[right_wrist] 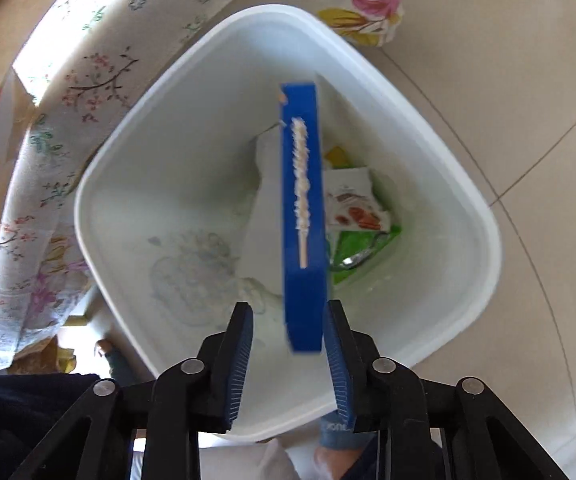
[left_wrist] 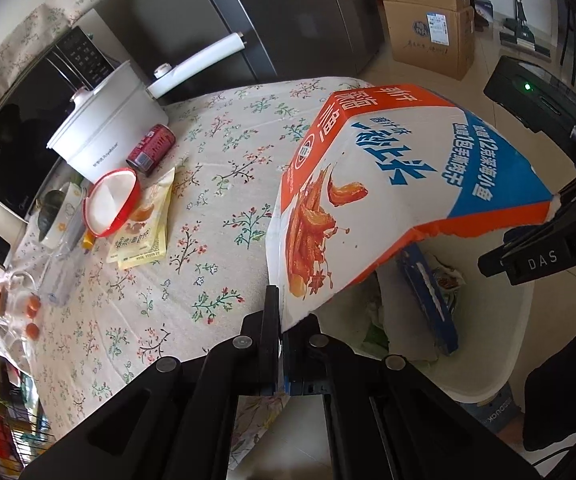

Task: Collect trash
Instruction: 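Open the right tool dropping the blue box while the left tool drops the orange bag, then move both tools back over the table toward the red-rimmed lid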

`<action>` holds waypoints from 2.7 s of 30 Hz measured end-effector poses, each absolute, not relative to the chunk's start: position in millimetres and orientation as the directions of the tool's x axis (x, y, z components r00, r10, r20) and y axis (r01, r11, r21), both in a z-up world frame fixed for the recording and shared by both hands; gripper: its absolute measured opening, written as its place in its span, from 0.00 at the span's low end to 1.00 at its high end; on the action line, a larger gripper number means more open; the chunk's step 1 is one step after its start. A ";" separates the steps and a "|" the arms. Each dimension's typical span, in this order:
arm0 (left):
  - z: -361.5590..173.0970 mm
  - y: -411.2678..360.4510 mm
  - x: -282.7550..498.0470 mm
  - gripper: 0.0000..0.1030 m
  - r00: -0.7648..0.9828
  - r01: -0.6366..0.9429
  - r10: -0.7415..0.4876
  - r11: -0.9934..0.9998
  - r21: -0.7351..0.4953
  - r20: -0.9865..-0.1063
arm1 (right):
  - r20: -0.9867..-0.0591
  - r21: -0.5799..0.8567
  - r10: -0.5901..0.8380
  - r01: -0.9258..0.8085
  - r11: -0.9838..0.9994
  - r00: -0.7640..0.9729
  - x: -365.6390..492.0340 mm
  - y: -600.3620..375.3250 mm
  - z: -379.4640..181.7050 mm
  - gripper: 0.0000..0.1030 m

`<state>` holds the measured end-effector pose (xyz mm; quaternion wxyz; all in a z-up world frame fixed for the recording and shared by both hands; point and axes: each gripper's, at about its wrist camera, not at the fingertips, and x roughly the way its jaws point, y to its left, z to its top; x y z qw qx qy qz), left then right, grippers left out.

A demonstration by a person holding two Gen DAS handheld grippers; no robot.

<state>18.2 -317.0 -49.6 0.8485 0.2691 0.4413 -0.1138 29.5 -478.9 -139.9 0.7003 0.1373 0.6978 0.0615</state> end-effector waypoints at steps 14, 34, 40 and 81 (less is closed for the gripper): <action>-89.0 -363.5 -16.9 0.00 0.573 0.596 0.009 0.682 0.424 -0.819 | -0.963 0.220 0.156 0.304 0.927 0.220 42.6 -538.3 -94.0 0.43; -163.4 -389.0 -54.9 0.01 0.735 0.617 0.177 0.226 0.754 -0.655 | -0.976 0.117 0.086 0.146 0.982 0.199 52.4 -504.7 -91.7 0.43; -173.4 -386.6 -50.3 0.09 0.743 0.620 0.198 0.155 0.769 -0.639 | -0.984 0.111 0.101 0.063 0.992 0.147 52.7 -494.1 -98.9 0.43; 10.0 -132.2 122.0 0.55 0.460 0.133 -0.067 0.991 -0.006 -0.886 | -0.936 0.275 0.268 0.000 0.961 0.227 84.0 -464.7 -69.6 0.61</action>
